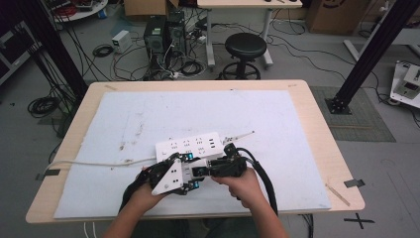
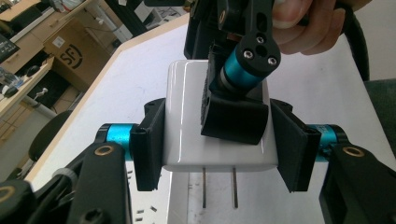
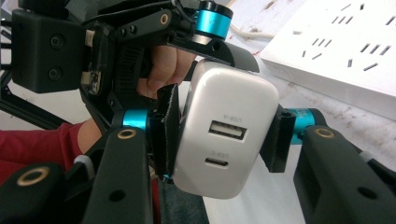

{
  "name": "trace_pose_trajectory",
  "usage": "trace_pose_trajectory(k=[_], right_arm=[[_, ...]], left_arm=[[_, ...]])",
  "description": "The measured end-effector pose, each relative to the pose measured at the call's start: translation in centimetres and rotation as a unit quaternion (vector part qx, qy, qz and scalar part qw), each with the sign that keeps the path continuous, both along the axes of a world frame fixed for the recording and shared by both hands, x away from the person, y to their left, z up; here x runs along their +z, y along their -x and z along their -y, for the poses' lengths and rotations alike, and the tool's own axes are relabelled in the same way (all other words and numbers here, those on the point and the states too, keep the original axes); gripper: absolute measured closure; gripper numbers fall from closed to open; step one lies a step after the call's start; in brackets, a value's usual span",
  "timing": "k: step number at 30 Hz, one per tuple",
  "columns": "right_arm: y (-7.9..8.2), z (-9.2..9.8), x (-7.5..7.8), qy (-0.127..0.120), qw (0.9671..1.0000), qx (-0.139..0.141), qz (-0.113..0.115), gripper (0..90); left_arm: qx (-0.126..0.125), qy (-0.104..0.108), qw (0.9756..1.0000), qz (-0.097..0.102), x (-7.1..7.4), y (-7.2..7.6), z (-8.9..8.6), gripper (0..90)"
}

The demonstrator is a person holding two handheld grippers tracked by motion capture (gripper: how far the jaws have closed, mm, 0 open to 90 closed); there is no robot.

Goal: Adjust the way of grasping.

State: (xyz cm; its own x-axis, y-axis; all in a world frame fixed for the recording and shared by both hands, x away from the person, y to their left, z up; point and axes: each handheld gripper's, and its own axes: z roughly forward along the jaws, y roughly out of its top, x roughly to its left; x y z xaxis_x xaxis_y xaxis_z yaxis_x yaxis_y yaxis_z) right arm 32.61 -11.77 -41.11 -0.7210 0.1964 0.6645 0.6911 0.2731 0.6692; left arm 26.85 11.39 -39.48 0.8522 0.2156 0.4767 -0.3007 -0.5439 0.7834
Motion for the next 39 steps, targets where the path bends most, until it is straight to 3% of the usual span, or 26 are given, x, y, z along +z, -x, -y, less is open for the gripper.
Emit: trace_pose_trajectory(k=[6, 7, 9, 12, 13, 14, 20, 24, 32, 33, 36, 39], right_arm=[[0.0, 0.0, 0.1, 0.001, 0.9999, -0.005, -0.009, 61.1], [0.0, 0.0, 0.1, 0.001, 1.0000, -0.005, -0.001, 63.0], [0.1, 0.1, 0.2, 0.004, 1.0000, -0.007, 0.001, 63.2], [0.1, 0.1, 0.2, 0.005, 0.9999, -0.012, 0.000, 63.3], [0.1, 0.1, 0.2, 0.005, 0.9999, -0.012, 0.000, 63.3], [-0.1, 0.8, 0.6, 0.010, 0.9995, -0.029, 0.012, 63.4], [-0.1, 1.2, 0.9, 0.022, 0.9990, -0.033, 0.022, 63.4], [-0.3, 1.4, 1.5, 0.018, 0.9985, -0.030, 0.042, 63.4], [-0.4, 1.5, 1.8, 0.024, 0.9983, -0.031, 0.043, 63.4], [-0.5, 1.6, 2.1, 0.026, 0.9980, -0.033, 0.048, 63.4], [-0.5, 1.7, 2.2, 0.025, 0.9977, -0.036, 0.051, 63.4], [-0.8, 1.8, 2.8, 0.027, 0.9969, -0.046, 0.058, 63.4]], left_arm=[[0.006, -0.011, 0.9999, 0.010, -0.1, 0.0, 0.2, 41.6], [0.016, -0.011, 0.9998, -0.003, 0.0, -0.2, 0.4, 39.0], [0.026, -0.009, 0.9996, -0.002, 0.0, -0.3, 0.4, 27.9], [0.026, -0.009, 0.9996, -0.002, 0.0, -0.3, 0.4, 27.9], [0.029, -0.003, 0.9994, -0.019, 0.1, -0.6, 0.2, 27.9], [0.029, 0.005, 0.9994, -0.020, 0.3, -0.5, 0.0, 19.4], [0.032, 0.014, 0.9991, -0.023, 0.9, -0.5, -0.8, 18.9], [0.039, 0.019, 0.9986, -0.031, 1.2, -0.6, -1.3, 18.9], [0.048, 0.022, 0.9979, -0.037, 1.4, -0.8, -2.0, 18.8], [0.059, 0.022, 0.9971, -0.042, 1.5, -1.1, -2.7, 18.4], [0.059, 0.022, 0.9971, -0.042, 1.5, -1.1, -2.7, 18.2], [0.081, 0.019, 0.9949, -0.056, 1.8, -1.5, -4.1, 17.2]])
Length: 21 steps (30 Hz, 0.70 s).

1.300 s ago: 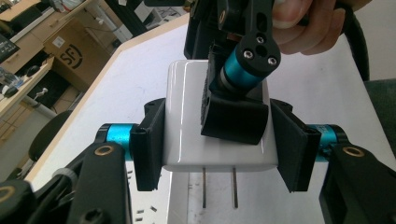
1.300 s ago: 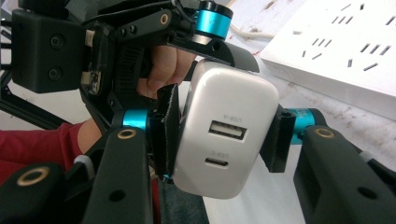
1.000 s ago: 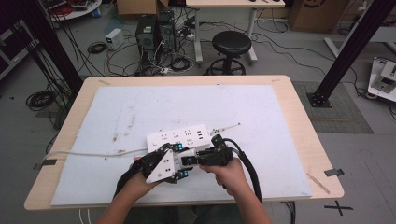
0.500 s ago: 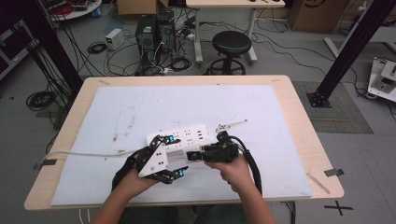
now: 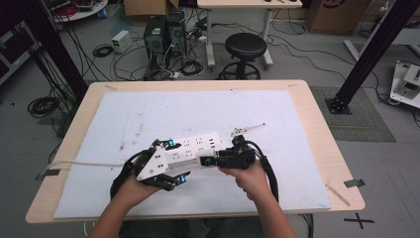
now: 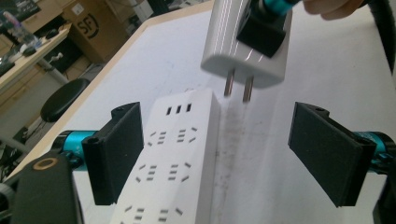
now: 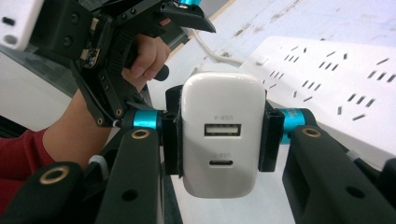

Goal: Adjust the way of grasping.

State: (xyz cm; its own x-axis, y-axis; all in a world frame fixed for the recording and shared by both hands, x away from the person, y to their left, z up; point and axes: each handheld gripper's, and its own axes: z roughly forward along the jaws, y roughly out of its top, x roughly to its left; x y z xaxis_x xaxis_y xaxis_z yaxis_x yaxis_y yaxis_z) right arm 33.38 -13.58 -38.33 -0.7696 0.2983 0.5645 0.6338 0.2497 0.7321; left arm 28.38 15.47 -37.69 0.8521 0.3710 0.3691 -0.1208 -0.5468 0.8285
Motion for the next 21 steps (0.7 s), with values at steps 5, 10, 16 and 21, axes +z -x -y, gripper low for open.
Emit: trace_pose_trajectory(k=[5, 10, 16, 21], right_arm=[[-0.4, -0.1, 0.7, 0.009, 0.9997, -0.020, 0.008, 63.4], [-1.0, -0.2, 1.9, 0.044, 0.9951, -0.087, 0.015, 63.5], [-1.4, -0.4, 3.1, 0.110, 0.9792, -0.169, 0.026, 63.5], [-2.1, -0.8, 4.3, 0.181, 0.9646, -0.187, 0.041, 63.5]], left_arm=[[0.022, -0.004, 0.9997, -0.006, 0.3, -0.3, -1.2, 17.2], [0.048, -0.010, 0.9987, -0.017, 0.4, -0.5, -2.6, 17.2], [0.058, -0.010, 0.9980, -0.022, 0.5, -0.4, -3.4, 17.2], [0.070, -0.020, 0.9970, -0.028, 0.5, -0.3, -4.3, 17.2]])
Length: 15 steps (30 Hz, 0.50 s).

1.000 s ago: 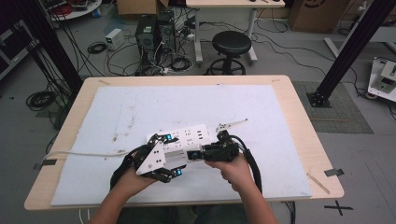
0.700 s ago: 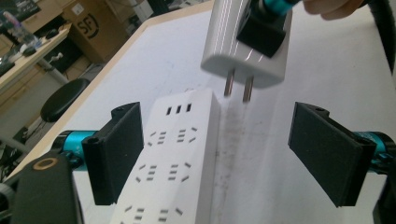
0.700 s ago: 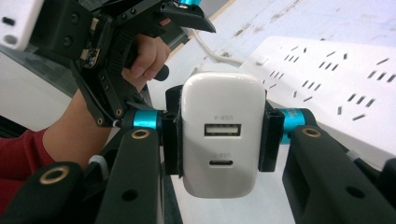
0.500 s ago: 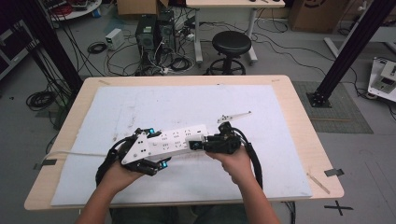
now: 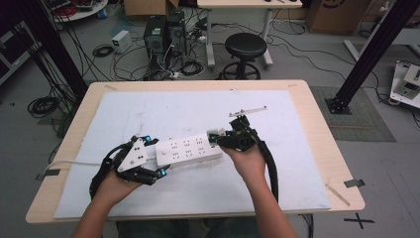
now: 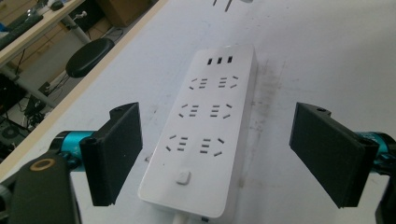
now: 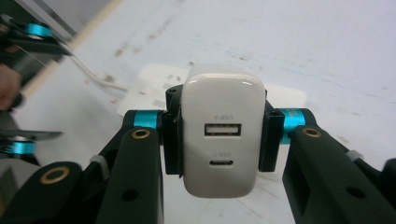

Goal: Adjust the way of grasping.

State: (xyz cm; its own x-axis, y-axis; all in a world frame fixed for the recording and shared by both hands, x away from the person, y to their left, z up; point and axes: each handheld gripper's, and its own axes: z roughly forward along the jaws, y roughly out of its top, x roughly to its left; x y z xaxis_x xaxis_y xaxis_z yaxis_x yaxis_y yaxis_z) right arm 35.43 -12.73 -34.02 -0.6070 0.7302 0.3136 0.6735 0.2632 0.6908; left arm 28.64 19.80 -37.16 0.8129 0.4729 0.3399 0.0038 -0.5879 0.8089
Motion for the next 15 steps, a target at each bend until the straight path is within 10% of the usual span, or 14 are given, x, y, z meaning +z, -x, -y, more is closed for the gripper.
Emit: trace_pose_trajectory(k=[5, 9, 10, 15], right_arm=[[-1.1, -0.4, 0.9, 0.080, 0.9964, 0.026, -0.012, 63.5], [-1.3, -0.4, 1.1, 0.089, 0.9953, 0.032, -0.020, 63.5], [-2.1, -0.6, 1.8, 0.148, 0.9869, 0.060, -0.024, 63.6], [-2.5, -0.7, 2.5, 0.180, 0.9791, 0.090, -0.030, 63.5]], left_arm=[[0.004, -0.009, 0.9998, -0.014, 0.2, -0.2, -0.7, 17.2], [0.006, -0.028, 0.9989, -0.037, 0.5, -0.5, -1.1, 17.2], [0.006, -0.035, 0.9985, -0.042, 0.6, -0.5, -1.2, 17.2], [0.007, -0.071, 0.9951, -0.068, 1.3, -1.4, -2.0, 17.2]])
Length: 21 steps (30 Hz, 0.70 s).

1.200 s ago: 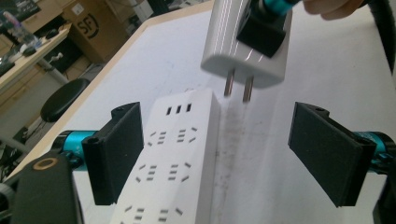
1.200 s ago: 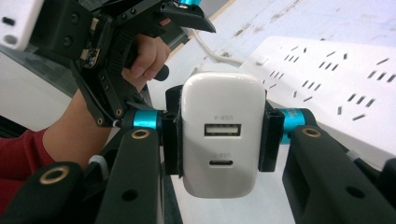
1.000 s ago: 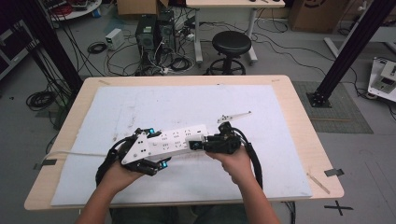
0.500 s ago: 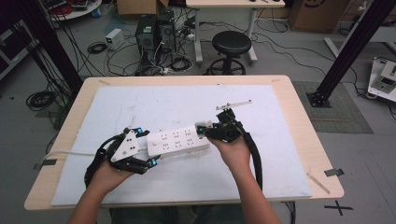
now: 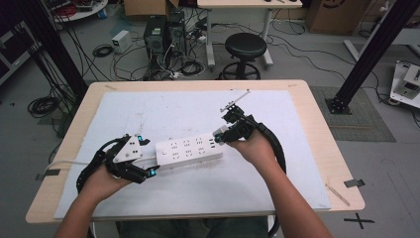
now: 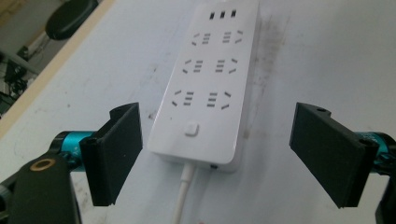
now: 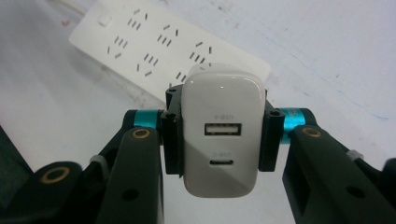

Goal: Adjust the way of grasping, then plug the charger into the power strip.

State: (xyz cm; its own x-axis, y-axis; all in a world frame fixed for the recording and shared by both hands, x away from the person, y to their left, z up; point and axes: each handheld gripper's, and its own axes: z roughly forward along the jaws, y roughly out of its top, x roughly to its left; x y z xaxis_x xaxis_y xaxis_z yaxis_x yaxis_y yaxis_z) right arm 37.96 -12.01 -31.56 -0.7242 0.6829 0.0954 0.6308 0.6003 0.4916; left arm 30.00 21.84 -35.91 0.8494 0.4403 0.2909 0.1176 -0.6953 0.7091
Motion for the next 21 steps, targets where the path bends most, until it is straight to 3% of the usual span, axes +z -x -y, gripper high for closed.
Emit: trace_pose_trajectory(k=[2, 5, 6, 8, 13, 14, 20, 21], right_arm=[[-0.2, 0.0, 0.3, 0.012, 0.9999, 0.010, -0.005, 63.5], [-0.2, 0.0, 0.4, 0.014, 0.9998, 0.015, -0.007, 63.5], [-0.4, 0.1, 0.7, 0.022, 0.9995, 0.022, -0.009, 63.5], [-0.4, 0.3, 0.9, 0.020, 0.9994, 0.025, -0.010, 63.5], [-0.4, 0.4, 1.0, 0.017, 0.9995, 0.026, -0.011, 63.5], [-0.4, 0.4, 1.0, 0.017, 0.9995, 0.026, -0.011, 63.5], [-0.4, 0.8, 1.5, 0.016, 0.9992, 0.035, -0.010, 63.5], [-0.5, 0.7, 1.6, 0.019, 0.9986, 0.047, -0.015, 63.5]], left_arm=[[0.000, -0.011, 0.9999, -0.012, 0.4, -0.5, -0.5, 17.2], [0.000, -0.011, 0.9999, -0.012, 0.4, -0.5, -0.5, 17.2], [0.011, -0.035, 0.9988, -0.032, 1.5, -1.7, -1.8, 17.2], [0.014, -0.042, 0.9982, -0.041, 2.0, -2.1, -2.2, 17.2], [0.016, -0.045, 0.9980, -0.041, 2.3, -2.3, -2.3, 17.2], [0.013, -0.060, 0.9970, -0.047, 3.0, -2.8, -2.4, 17.2], [0.012, -0.079, 0.9951, -0.058, 3.6, -3.6, -2.4, 17.2], [0.012, -0.079, 0.9951, -0.058, 3.6, -3.6, -2.4, 17.2]])
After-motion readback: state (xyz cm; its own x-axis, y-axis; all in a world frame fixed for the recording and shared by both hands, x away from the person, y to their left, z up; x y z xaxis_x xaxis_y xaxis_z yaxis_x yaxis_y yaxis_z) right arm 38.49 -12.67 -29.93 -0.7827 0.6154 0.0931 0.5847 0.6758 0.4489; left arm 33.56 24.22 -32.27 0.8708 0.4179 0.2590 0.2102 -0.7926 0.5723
